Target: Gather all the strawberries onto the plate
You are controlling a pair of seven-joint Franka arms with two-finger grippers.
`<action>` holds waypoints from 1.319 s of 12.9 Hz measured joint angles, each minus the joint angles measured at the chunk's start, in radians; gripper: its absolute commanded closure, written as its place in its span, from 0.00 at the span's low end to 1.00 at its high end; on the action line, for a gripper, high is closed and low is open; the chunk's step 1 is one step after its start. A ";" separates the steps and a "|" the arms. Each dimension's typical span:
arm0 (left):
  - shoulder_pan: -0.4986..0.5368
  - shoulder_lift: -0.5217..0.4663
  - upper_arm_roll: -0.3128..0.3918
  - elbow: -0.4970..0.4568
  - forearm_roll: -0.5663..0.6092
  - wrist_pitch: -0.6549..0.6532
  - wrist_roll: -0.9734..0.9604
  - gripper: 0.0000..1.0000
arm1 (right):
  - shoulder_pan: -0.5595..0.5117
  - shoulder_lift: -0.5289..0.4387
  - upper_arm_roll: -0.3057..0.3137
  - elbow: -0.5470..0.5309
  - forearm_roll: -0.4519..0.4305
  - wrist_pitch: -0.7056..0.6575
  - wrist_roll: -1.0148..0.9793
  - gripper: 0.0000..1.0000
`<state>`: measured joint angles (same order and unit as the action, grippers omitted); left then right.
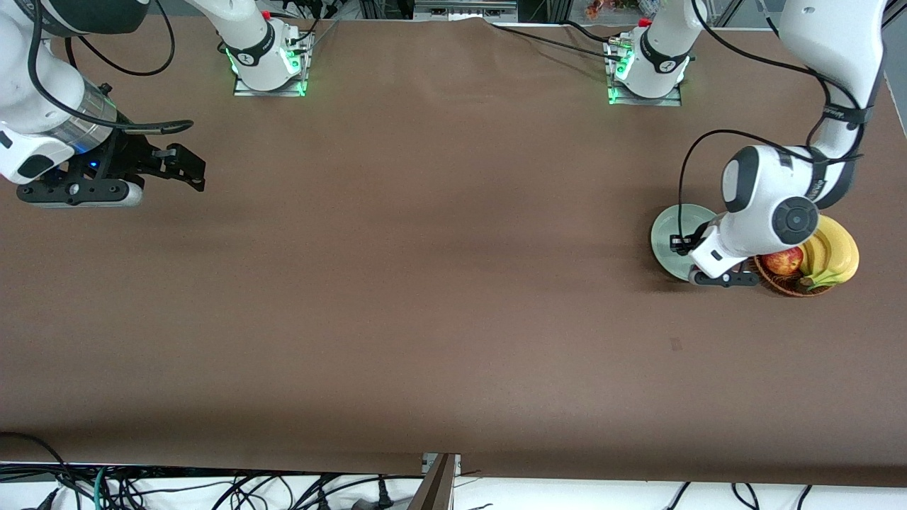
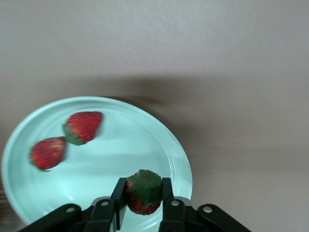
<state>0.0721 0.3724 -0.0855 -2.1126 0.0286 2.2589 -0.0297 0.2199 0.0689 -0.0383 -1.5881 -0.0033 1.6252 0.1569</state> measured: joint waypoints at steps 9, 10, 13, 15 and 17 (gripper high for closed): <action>-0.003 -0.114 0.016 0.187 0.000 -0.290 0.046 0.00 | -0.014 0.010 -0.007 0.005 -0.001 0.001 -0.001 0.00; -0.004 -0.154 0.016 0.223 0.000 -0.352 0.046 0.00 | -0.014 0.011 -0.007 0.005 -0.001 0.001 -0.001 0.00; -0.008 -0.249 0.010 0.275 0.000 -0.483 0.049 0.00 | -0.014 0.011 -0.007 0.005 -0.001 0.001 -0.001 0.00; -0.014 -0.275 -0.003 0.325 -0.001 -0.572 0.050 0.00 | -0.014 0.011 -0.007 0.005 -0.001 0.001 -0.001 0.00; -0.029 -0.280 -0.009 0.394 -0.001 -0.645 0.053 0.00 | -0.014 0.011 -0.006 0.005 -0.001 0.001 -0.001 0.00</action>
<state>0.0432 0.0921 -0.0949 -1.7183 0.0279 1.6136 0.0230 0.2058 0.0803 -0.0448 -1.5830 -0.0047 1.6258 0.1563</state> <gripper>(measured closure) 0.000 0.000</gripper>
